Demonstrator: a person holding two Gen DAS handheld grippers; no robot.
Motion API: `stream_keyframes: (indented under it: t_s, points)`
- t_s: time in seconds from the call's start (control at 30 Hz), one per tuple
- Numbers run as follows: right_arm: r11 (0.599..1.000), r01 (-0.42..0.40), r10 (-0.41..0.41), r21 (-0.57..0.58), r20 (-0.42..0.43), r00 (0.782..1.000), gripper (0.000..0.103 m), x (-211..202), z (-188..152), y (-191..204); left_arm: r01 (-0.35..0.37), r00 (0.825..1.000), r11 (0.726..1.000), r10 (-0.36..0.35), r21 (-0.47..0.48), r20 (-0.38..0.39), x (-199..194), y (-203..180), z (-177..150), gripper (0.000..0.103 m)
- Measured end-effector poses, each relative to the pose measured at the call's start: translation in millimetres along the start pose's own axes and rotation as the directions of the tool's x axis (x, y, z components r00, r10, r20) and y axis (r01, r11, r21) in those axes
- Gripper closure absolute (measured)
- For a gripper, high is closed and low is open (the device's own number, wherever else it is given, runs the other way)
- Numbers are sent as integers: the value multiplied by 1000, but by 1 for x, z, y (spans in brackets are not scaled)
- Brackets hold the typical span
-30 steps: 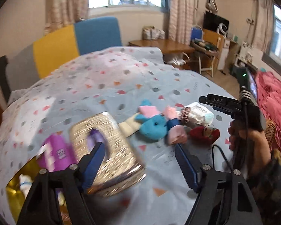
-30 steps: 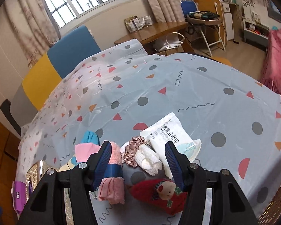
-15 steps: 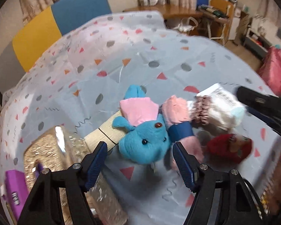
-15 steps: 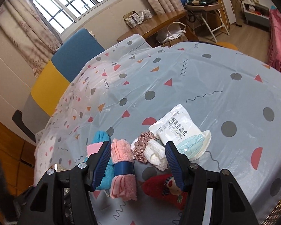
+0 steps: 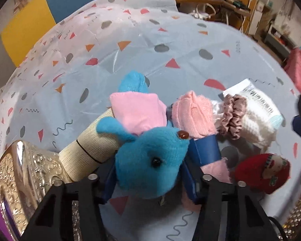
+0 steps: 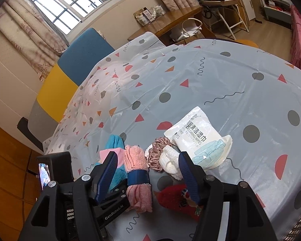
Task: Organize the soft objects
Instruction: 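Grasp the blue plush toy with the left tool, then carry the blue plush toy with the left tool into the gold tray and release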
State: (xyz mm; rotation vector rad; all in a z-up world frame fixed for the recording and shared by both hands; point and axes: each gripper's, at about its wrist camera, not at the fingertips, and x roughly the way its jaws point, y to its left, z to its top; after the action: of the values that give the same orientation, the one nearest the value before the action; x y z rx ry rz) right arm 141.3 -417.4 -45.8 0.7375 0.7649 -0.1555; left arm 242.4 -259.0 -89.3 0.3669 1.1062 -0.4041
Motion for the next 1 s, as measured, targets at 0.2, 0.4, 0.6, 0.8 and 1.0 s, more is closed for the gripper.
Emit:
stream_keyframes:
  t_s: [0.2, 0.4, 0.6, 0.8, 1.0]
  points:
    - [1000, 13, -13, -15, -5, 1000, 39, 2, -1, 2, 33, 995, 999, -30, -29, 97, -44, 15, -8, 48]
    - [999, 38, -38, -26, -13, 999, 39, 4, -2, 2, 32, 986, 996, -18, -81, 166, -82, 33, 0, 48]
    - [997, 65, -66, -35, -32, 997, 39, 9, -4, 2, -4, 965, 981, 55, -195, 257, -128, 85, 2, 48]
    - [995, 76, -79, -62, -48, 996, 39, 13, -7, 5, -63, 942, 948, 160, -312, 294, -160, 147, -15, 47]
    - [992, 98, -103, -76, -68, 992, 39, 18, -10, 6, -101, 913, 912, 245, -399, 327, -192, 193, -50, 47]
